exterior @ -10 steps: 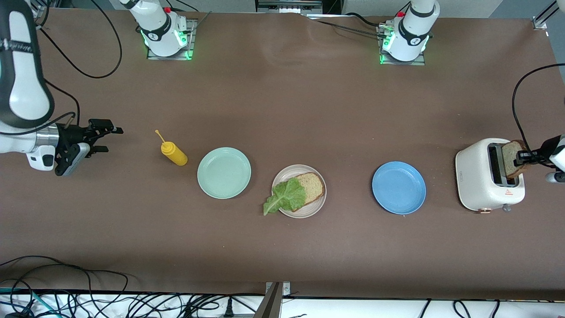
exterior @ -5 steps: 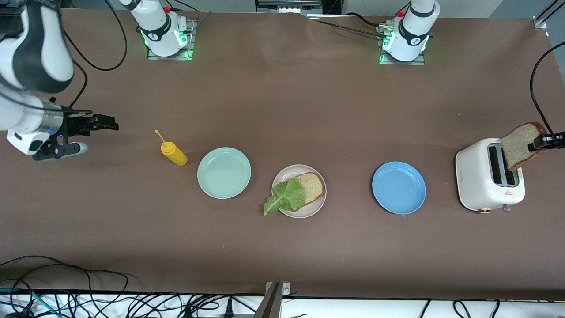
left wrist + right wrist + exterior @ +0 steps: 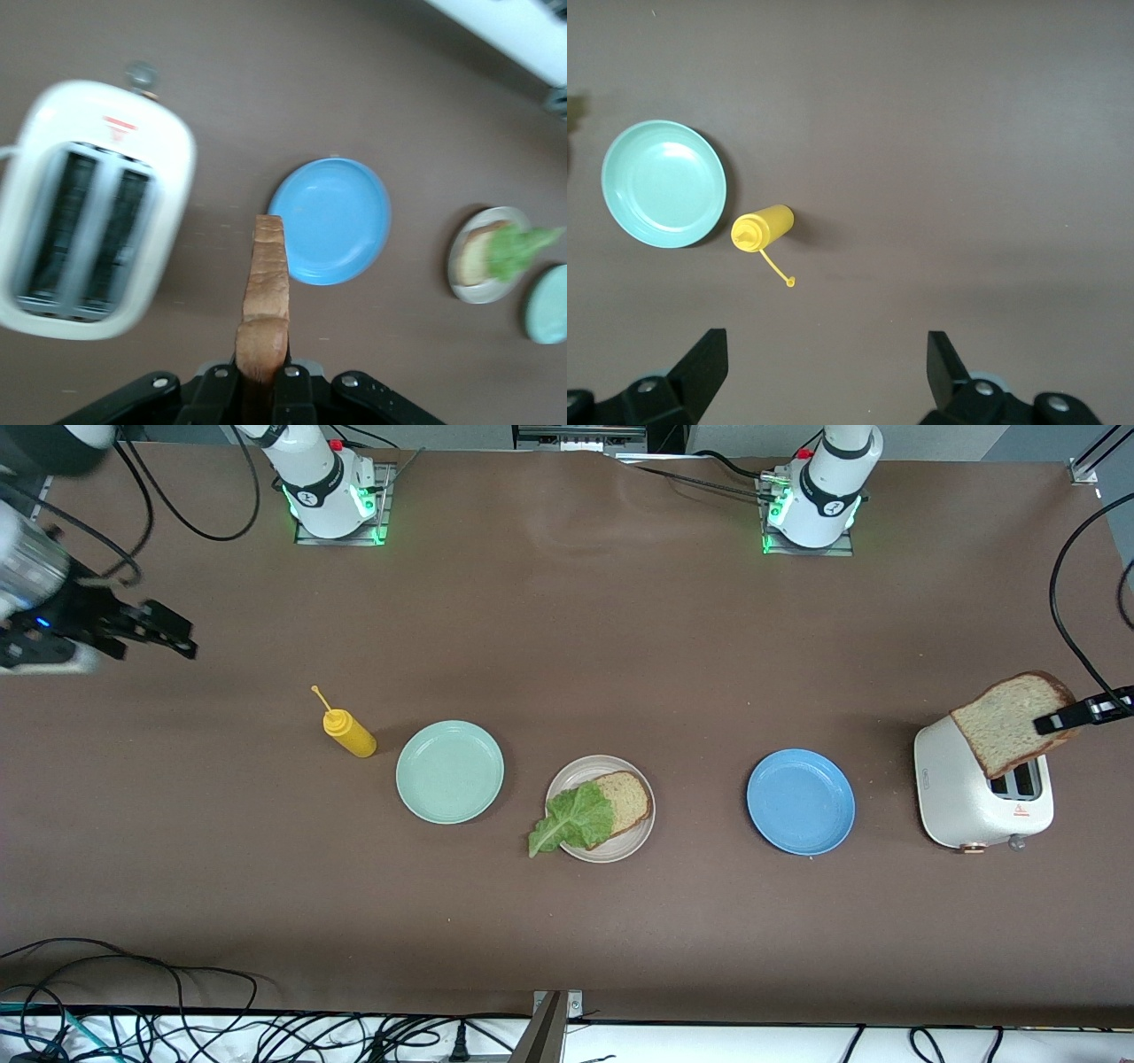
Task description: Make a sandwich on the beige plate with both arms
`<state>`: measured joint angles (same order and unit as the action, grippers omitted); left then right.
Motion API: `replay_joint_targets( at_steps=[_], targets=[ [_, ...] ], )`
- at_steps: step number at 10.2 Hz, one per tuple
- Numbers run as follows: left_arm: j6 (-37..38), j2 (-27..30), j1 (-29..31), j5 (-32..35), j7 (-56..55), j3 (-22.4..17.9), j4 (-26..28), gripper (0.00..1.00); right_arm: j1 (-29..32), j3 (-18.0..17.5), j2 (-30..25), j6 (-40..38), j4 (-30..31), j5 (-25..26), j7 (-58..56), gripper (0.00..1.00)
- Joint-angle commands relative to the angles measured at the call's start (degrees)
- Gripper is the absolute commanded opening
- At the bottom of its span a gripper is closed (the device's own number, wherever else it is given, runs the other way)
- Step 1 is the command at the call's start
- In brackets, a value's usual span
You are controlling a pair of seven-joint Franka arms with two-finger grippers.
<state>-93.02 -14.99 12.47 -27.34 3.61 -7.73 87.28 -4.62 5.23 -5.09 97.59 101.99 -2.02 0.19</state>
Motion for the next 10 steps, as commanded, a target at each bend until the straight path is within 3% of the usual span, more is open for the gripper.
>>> replay_joint_targets(
  at_steps=[1,5,10],
  targets=[
    [0.8,1.1,-0.9,-14.2,-4.7,-1.5,3.4,0.0,-1.2,1.5,1.8,-6.5,-5.0,-1.1,0.4,1.0],
    [-0.4,0.5,-1.1,-39.8,-5.5,-1.6,12.6,0.0,-0.7,1.4,3.9,-5.9,-5.6,-1.2,0.4,1.0],
    [-12.9,-0.2,-8.7,-52.3,-2.7,-0.9,20.1,0.0,-0.7,1.4,4.7,-5.0,-7.3,-1.4,0.2,1.0]
  ],
)
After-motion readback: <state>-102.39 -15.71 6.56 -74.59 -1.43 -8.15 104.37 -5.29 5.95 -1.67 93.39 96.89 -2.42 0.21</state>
